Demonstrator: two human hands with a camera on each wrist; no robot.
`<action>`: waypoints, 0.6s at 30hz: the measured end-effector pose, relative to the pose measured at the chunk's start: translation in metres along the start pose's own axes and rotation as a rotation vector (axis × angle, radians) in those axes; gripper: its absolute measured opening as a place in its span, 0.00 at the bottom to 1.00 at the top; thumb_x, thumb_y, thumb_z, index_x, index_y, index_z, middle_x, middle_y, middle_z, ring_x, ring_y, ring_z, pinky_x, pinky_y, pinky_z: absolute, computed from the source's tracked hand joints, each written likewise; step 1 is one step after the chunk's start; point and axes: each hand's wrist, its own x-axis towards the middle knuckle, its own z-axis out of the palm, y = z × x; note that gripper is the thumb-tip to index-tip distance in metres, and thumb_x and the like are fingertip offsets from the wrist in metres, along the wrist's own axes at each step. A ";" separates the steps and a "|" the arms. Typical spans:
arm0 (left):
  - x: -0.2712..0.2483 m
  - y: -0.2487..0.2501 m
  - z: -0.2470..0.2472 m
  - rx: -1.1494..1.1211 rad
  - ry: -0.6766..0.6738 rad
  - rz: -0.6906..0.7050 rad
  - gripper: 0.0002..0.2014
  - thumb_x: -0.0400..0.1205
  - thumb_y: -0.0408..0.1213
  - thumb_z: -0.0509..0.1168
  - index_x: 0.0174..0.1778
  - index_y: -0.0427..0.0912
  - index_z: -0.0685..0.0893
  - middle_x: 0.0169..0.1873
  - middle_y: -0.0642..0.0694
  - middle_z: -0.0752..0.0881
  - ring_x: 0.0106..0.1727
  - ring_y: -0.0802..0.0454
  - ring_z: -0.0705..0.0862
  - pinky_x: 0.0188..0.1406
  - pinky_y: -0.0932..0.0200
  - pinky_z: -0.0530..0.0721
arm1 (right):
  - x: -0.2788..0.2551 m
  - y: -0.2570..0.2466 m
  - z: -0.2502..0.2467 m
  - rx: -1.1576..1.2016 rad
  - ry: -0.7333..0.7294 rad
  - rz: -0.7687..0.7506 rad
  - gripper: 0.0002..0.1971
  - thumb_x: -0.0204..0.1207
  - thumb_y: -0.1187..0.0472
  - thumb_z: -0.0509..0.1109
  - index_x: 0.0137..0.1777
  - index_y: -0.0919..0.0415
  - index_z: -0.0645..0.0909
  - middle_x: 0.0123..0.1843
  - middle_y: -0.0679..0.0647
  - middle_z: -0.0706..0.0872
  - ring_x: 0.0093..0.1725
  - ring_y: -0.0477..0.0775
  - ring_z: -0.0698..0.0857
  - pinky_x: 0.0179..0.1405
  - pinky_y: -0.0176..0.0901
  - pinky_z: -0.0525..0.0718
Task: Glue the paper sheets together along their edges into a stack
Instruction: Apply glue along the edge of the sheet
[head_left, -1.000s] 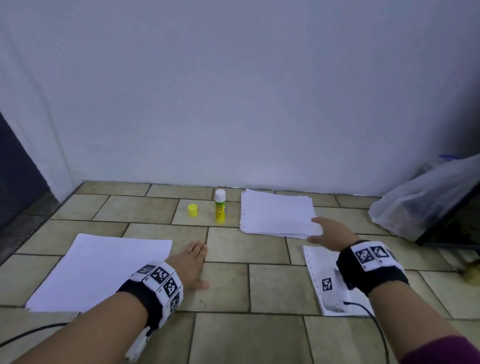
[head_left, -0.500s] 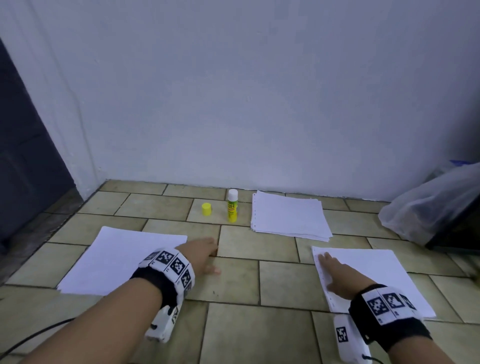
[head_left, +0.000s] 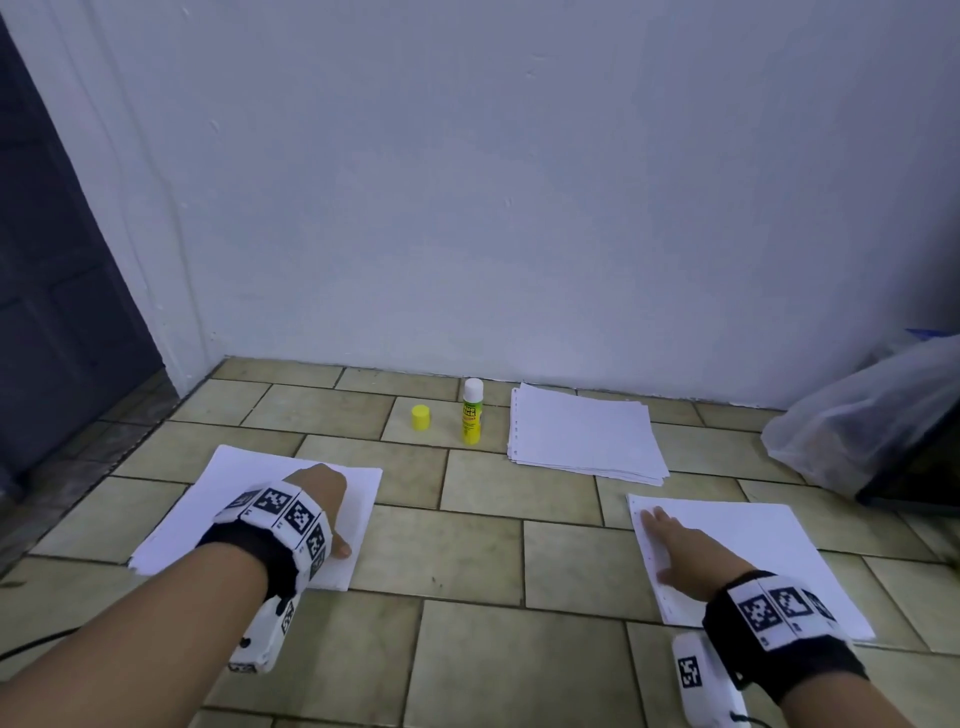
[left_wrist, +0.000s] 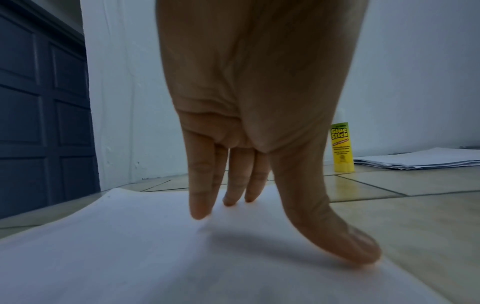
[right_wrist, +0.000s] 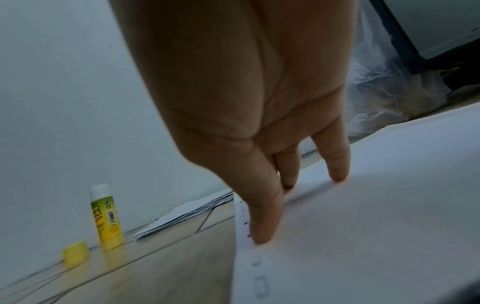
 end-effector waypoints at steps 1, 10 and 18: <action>0.007 -0.005 0.006 0.064 0.001 0.019 0.34 0.64 0.66 0.74 0.59 0.50 0.76 0.60 0.53 0.79 0.60 0.56 0.79 0.55 0.66 0.78 | 0.001 0.001 0.000 0.009 -0.002 0.003 0.39 0.82 0.63 0.62 0.84 0.60 0.38 0.86 0.59 0.43 0.83 0.55 0.58 0.77 0.40 0.61; -0.003 -0.012 0.004 0.097 0.076 0.102 0.44 0.73 0.58 0.72 0.81 0.47 0.61 0.76 0.51 0.71 0.76 0.52 0.71 0.75 0.57 0.69 | 0.005 0.006 0.002 0.105 0.044 0.083 0.38 0.81 0.61 0.65 0.83 0.63 0.45 0.83 0.60 0.60 0.77 0.55 0.69 0.70 0.37 0.68; -0.014 0.030 -0.024 0.120 0.044 0.199 0.23 0.83 0.43 0.66 0.73 0.41 0.75 0.69 0.44 0.80 0.68 0.48 0.79 0.67 0.59 0.77 | 0.004 0.011 0.003 0.216 0.108 0.085 0.24 0.71 0.64 0.75 0.64 0.51 0.71 0.66 0.50 0.79 0.59 0.47 0.76 0.51 0.30 0.68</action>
